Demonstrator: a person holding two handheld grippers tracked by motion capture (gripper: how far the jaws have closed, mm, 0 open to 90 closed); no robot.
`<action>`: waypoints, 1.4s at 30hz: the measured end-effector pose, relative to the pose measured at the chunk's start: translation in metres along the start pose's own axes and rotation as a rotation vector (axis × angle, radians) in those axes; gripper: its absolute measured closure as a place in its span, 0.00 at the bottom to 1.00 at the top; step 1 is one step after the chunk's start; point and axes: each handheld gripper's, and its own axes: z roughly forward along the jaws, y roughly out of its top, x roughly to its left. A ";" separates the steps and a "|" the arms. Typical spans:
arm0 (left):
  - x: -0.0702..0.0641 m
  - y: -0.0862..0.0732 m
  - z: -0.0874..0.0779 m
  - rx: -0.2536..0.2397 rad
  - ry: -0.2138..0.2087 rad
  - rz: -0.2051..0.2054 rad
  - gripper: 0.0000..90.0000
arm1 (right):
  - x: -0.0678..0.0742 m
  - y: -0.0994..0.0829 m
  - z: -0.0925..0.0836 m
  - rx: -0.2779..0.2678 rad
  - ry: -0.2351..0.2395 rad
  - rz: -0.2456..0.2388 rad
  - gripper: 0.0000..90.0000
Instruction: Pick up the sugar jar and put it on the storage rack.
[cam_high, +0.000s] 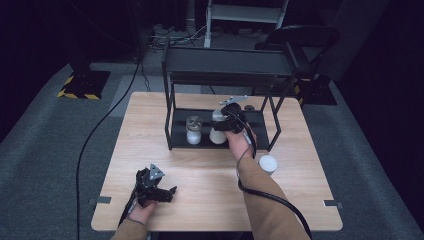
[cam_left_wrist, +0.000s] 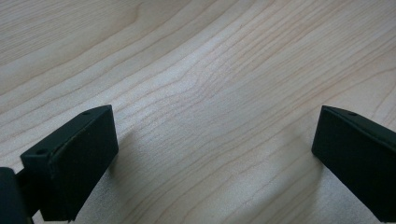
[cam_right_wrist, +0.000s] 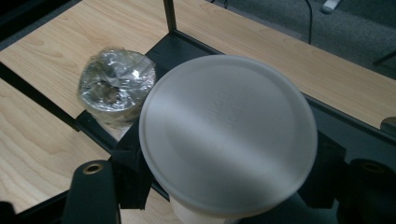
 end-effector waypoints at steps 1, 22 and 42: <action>0.000 0.000 0.000 0.000 0.000 0.000 0.00 | -0.001 -0.001 0.002 -0.002 0.000 0.001 0.37; 0.000 0.000 0.000 0.000 0.001 0.000 0.00 | -0.001 -0.005 0.019 0.029 -0.023 0.018 0.27; -0.001 0.000 0.000 0.000 0.003 -0.002 0.00 | 0.016 -0.011 -0.056 -0.037 -0.066 0.017 0.02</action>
